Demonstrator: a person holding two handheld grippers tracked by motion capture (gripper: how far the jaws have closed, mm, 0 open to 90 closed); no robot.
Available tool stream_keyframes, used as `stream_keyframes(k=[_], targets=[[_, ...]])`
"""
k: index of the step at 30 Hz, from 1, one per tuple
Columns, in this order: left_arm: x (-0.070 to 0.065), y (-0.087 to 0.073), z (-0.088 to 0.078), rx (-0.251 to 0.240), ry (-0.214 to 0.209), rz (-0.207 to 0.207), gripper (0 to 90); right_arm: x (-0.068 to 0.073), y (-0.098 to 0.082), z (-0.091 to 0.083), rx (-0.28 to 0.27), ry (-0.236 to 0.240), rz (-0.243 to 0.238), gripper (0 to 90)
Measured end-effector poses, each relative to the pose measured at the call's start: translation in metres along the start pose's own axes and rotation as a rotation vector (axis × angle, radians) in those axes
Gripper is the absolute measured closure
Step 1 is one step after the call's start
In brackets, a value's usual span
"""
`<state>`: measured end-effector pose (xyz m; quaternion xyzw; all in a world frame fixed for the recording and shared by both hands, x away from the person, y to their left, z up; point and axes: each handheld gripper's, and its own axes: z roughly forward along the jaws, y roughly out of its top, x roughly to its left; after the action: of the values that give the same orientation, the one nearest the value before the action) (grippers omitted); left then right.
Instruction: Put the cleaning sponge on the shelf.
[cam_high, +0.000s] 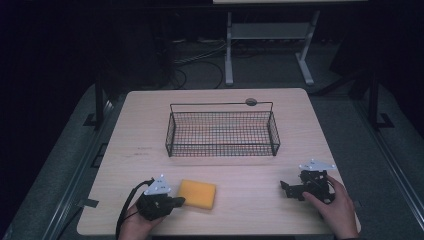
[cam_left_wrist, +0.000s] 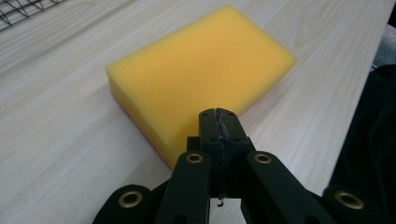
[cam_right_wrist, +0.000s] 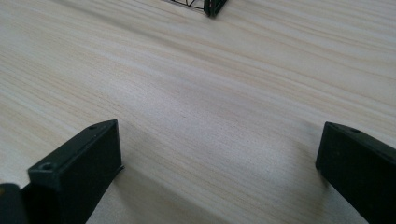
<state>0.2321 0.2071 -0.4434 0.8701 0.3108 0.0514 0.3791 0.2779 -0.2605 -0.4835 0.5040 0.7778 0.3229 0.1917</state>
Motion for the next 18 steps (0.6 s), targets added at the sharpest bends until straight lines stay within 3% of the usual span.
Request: stream_keyframes(k=[18], targets=[[0.023,0.015,0.009,-0.005,0.061,0.013,89.6,0.0,0.0,0.0,-0.002,0.0,0.0,0.0]])
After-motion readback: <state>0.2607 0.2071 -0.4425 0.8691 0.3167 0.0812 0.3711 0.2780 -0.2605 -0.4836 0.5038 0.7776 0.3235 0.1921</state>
